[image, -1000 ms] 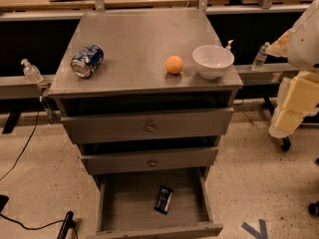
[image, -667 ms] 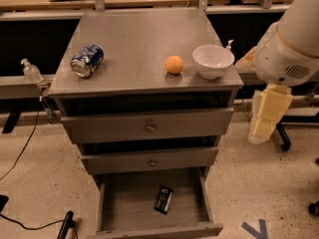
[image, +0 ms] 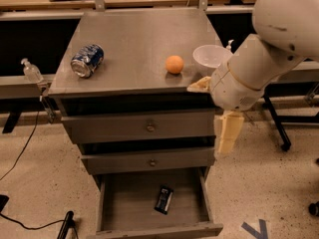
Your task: Pick rxbar blueberry from bottom drawer and place on counter
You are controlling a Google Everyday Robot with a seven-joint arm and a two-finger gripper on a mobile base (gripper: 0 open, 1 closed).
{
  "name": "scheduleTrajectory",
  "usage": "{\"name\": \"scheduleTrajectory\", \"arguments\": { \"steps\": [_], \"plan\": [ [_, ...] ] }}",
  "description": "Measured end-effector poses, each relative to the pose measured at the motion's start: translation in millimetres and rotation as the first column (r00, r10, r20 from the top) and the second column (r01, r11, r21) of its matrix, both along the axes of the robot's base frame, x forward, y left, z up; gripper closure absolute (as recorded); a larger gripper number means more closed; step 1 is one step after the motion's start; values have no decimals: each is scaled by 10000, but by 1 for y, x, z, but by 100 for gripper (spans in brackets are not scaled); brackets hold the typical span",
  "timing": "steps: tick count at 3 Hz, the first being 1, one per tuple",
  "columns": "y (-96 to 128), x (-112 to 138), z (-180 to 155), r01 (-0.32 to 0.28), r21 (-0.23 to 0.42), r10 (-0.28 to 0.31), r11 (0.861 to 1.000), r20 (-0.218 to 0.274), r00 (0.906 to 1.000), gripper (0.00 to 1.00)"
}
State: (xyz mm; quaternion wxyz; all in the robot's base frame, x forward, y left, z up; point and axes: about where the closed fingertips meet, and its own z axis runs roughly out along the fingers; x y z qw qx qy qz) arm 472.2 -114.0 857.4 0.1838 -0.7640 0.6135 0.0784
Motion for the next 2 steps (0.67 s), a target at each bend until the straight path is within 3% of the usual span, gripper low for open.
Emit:
{"name": "scheduleTrajectory", "arguments": {
  "steps": [1,2],
  "plan": [
    [2,-4,-1,-229,-615,221,9978,-139,9997,0],
    [15,-3,-35,-1782,-2243,1940,9581,500,9797,0]
  ]
}}
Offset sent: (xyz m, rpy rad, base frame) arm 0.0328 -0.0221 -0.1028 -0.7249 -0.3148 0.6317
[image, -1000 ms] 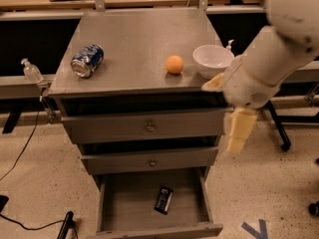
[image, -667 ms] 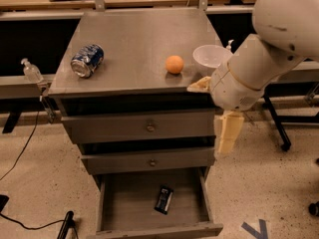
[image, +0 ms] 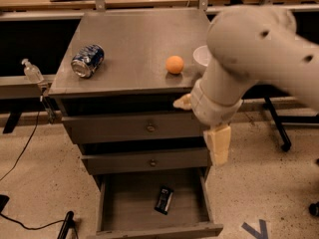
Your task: Pick rxbar blueberry from bottom drawer and place on counter
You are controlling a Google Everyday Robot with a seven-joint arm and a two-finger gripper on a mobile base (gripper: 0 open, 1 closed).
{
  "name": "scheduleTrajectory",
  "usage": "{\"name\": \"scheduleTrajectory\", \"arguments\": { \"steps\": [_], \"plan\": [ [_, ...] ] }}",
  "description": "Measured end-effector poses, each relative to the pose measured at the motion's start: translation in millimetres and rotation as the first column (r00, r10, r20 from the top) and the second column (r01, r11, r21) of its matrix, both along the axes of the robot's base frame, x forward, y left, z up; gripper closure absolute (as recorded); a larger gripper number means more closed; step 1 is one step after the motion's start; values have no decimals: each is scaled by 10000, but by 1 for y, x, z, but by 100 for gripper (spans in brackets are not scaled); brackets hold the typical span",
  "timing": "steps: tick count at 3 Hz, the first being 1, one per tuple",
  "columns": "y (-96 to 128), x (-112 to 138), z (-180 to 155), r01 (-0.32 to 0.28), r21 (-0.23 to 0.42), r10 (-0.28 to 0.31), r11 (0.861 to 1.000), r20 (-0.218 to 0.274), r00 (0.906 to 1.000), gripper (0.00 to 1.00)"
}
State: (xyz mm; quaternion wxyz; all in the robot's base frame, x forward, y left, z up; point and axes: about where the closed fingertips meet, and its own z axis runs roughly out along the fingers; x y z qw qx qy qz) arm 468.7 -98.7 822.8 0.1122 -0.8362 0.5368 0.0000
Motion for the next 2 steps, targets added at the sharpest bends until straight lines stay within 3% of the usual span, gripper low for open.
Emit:
{"name": "scheduleTrajectory", "arguments": {
  "steps": [1,2],
  "plan": [
    [-35,15,-57,-1866,-1782,2077,9661,1081,9722,0],
    [-45,32,-60,-2705,-2639,3201,9258,1670,9325,0]
  ]
}}
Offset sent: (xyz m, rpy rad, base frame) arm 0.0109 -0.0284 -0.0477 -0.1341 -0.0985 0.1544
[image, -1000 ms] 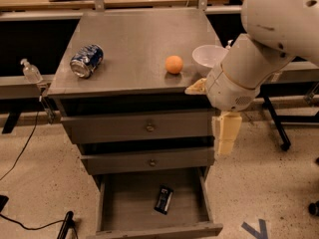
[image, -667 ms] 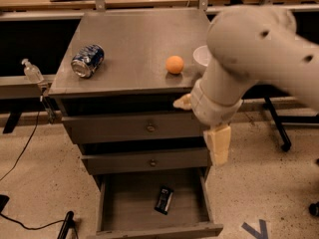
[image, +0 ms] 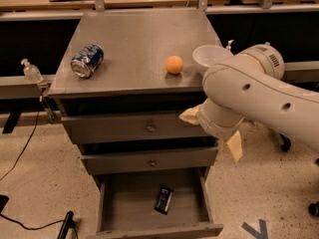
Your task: Pick rxbar blueberry from bottom drawer and place on counter
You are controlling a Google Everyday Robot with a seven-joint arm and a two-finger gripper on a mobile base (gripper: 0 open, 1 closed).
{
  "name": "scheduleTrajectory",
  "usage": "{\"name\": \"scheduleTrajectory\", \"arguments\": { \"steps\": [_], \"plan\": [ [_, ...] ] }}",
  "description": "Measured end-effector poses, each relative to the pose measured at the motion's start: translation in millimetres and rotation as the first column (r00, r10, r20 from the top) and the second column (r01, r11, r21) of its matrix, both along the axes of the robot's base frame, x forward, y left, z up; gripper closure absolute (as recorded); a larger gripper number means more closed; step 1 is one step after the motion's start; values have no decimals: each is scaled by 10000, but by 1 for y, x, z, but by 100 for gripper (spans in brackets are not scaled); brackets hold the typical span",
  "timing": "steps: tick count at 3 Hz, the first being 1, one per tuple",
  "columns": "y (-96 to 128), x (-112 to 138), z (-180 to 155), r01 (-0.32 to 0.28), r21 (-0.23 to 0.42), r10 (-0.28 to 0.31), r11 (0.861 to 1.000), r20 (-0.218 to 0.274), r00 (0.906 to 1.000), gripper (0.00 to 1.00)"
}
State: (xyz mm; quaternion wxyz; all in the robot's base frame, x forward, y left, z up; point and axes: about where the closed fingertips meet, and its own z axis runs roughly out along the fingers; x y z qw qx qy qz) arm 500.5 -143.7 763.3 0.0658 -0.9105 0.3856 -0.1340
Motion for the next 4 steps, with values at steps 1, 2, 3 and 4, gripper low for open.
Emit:
{"name": "scheduleTrajectory", "arguments": {
  "steps": [1,2,3,4],
  "plan": [
    [4,-1,0,250,159,-243,9996,-377,9990,0],
    [3,8,-22,-644,500,681,9967,-774,9947,0],
    [5,9,-93,-1922,1387,2139,9715,-1634,9631,0],
    [0,0,-182,-3318,2650,3886,9054,-2024,8989,0]
  ]
}}
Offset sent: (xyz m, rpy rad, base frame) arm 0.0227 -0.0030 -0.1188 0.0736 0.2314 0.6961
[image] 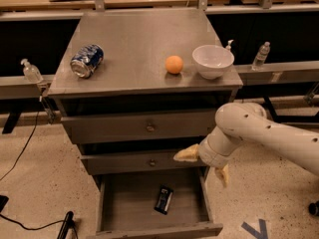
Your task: Pick rxbar blueberry from bottom drawer and place on counter
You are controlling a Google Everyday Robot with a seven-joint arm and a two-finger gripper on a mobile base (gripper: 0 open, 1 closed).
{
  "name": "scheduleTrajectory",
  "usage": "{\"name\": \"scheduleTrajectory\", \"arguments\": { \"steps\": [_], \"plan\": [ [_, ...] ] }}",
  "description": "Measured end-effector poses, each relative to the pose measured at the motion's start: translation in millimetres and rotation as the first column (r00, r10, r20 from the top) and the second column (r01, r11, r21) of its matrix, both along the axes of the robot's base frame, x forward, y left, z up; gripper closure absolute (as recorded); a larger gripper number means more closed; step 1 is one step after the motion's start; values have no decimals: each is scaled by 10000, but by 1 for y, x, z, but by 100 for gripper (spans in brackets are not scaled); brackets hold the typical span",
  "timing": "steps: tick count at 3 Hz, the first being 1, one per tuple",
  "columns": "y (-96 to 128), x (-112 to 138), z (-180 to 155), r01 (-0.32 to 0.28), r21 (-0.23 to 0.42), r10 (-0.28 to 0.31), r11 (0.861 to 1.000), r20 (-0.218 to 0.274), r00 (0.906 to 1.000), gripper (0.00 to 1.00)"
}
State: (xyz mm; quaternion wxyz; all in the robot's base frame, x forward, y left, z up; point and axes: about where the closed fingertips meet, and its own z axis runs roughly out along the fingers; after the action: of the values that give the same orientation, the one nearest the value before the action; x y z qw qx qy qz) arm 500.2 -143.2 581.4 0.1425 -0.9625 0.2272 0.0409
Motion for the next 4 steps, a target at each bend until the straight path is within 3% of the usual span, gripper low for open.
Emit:
{"name": "scheduleTrajectory", "arguments": {
  "steps": [1,2,3,4],
  "plan": [
    [3,-4,-8,-531,26,531,9986,-27,9986,0],
    [8,-1,-24,-998,-209,983,9948,-604,9933,0],
    [22,-31,-116,-2539,87,2526,9672,-1384,9576,0],
    [49,-46,-217,-3060,639,3087,9499,-374,9504,0]
  ]
}}
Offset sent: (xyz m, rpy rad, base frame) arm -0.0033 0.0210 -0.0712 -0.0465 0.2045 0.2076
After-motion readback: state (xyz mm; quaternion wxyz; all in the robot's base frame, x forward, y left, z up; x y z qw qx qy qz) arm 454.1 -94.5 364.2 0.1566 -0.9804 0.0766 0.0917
